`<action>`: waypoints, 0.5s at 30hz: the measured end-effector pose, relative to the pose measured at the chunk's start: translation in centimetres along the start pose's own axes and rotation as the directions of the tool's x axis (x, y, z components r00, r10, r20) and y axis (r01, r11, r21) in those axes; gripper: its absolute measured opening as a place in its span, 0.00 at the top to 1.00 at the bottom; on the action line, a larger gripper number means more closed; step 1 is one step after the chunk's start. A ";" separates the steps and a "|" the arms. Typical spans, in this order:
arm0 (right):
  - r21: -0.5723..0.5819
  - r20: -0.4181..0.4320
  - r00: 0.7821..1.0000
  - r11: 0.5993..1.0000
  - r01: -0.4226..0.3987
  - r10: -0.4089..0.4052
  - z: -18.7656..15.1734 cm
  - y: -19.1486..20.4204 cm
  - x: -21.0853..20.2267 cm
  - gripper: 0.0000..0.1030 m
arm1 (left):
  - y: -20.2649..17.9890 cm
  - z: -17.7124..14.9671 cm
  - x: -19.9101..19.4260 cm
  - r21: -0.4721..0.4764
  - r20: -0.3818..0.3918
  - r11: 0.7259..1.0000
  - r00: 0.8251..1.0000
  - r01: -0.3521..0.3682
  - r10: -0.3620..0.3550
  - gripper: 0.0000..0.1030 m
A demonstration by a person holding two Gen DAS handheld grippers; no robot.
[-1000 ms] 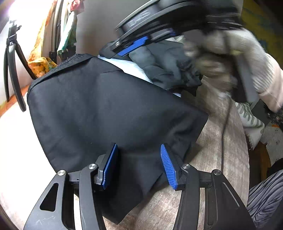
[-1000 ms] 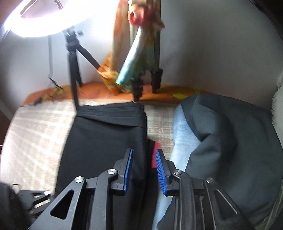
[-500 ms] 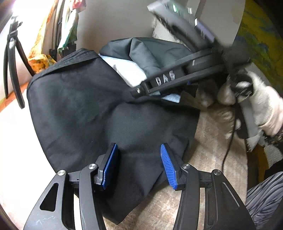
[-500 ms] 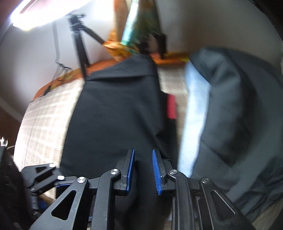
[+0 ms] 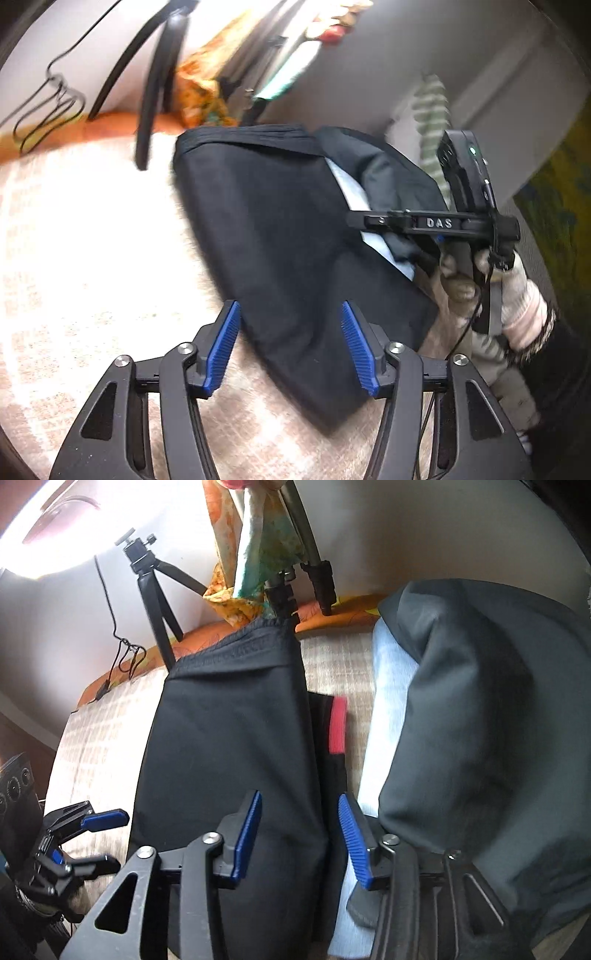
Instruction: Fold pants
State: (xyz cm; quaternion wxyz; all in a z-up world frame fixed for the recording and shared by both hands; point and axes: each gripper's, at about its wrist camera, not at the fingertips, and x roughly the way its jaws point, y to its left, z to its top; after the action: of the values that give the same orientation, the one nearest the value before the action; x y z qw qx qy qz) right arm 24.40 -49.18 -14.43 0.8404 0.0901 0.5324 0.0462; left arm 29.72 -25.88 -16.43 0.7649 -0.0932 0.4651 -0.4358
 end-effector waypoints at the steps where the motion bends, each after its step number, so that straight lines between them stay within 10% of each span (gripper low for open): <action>1: 0.002 -0.008 1.000 1.000 0.010 -0.010 0.4 0.1 0.3 0.48 | 0.3 0.0 0.4 -0.018 -0.009 1.000 1.000 0.005 -0.005 0.44; 15: 0.045 -0.084 0.994 0.997 -0.067 0.071 1.5 -1.3 3.9 0.28 | 2.5 1.1 3.4 -0.178 -0.001 0.978 0.994 0.105 -0.106 0.43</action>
State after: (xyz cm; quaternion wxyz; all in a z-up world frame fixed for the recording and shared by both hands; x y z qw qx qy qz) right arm 27.41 -49.97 -17.49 0.8128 0.1239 0.5651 0.0678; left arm 32.71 -27.21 -19.36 0.7270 -0.1834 0.5004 -0.4331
